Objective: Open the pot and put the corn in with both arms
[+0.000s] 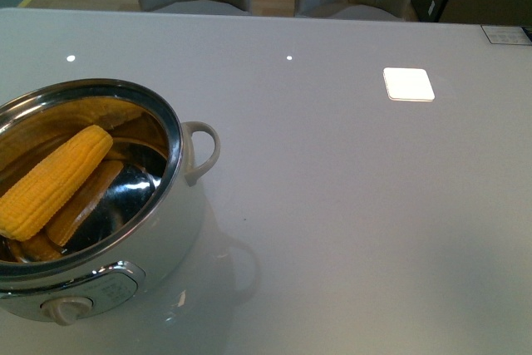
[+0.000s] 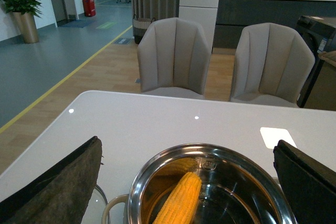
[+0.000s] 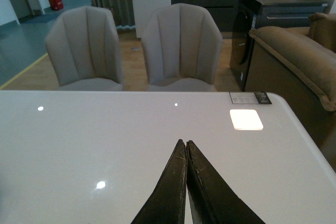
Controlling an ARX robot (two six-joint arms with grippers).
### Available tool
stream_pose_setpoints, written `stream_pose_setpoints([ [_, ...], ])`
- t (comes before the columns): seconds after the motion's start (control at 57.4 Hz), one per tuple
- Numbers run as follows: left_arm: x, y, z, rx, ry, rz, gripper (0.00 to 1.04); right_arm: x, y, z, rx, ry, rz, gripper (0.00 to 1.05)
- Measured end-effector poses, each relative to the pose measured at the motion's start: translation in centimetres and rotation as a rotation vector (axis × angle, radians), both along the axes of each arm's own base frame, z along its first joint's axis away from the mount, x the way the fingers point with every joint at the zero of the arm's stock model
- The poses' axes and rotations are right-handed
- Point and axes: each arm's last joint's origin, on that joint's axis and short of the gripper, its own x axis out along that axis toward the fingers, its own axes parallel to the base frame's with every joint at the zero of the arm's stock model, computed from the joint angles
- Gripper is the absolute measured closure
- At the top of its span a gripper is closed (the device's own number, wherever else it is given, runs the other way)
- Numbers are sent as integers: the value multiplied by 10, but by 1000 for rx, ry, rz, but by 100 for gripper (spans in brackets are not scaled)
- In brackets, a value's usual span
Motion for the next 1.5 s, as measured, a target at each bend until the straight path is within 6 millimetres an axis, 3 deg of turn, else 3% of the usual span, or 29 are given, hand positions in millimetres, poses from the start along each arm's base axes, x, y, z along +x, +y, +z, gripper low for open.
stream_pose_setpoints([
  [0.627,0,0,0,0,0,0,7,-20,0,-3,0,-1,-2,103],
  [1.01,0,0,0,0,0,0,7,-21,0,-2,0,-5,-2,103],
  [1.341,0,0,0,0,0,0,7,-21,0,-2,-1,-5,-2,37],
  [1.498,0,0,0,0,0,0,7,-21,0,-2,-1,-5,-2,12],
])
